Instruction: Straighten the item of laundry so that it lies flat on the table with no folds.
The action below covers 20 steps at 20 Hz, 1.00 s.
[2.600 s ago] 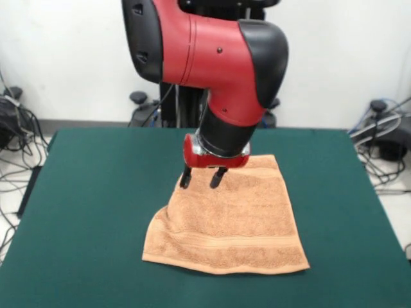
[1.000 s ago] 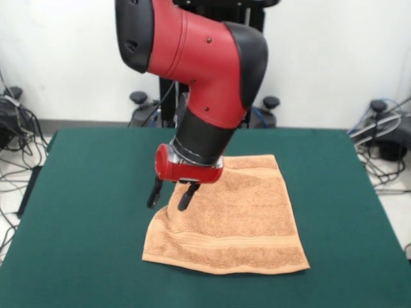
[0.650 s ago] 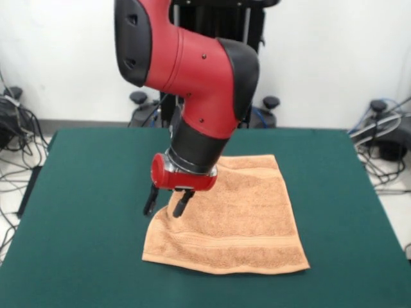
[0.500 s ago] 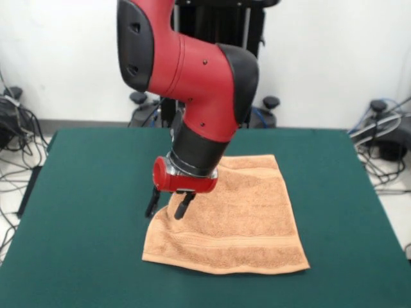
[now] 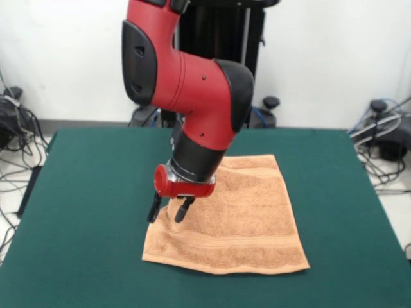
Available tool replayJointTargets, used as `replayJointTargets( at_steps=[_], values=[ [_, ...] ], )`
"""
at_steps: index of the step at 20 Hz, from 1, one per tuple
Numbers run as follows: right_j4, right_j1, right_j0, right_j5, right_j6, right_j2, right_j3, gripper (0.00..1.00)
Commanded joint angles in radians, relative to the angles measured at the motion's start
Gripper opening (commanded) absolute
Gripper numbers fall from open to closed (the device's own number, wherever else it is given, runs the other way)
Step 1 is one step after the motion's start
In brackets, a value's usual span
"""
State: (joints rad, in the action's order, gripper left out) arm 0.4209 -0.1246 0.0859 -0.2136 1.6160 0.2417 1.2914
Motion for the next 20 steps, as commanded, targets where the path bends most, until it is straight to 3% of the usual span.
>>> replayJointTargets(
  at_steps=[1, 12, 20],
  values=[
    [-0.056, 0.017, -0.009, 0.011, 0.195, -0.031, 0.002, 1.00],
    [-0.089, -0.041, -0.013, -0.049, 0.185, -0.051, 0.074, 1.00],
    [-0.119, -0.034, -0.019, -0.057, 0.198, -0.058, 0.108, 1.00]
  ],
)
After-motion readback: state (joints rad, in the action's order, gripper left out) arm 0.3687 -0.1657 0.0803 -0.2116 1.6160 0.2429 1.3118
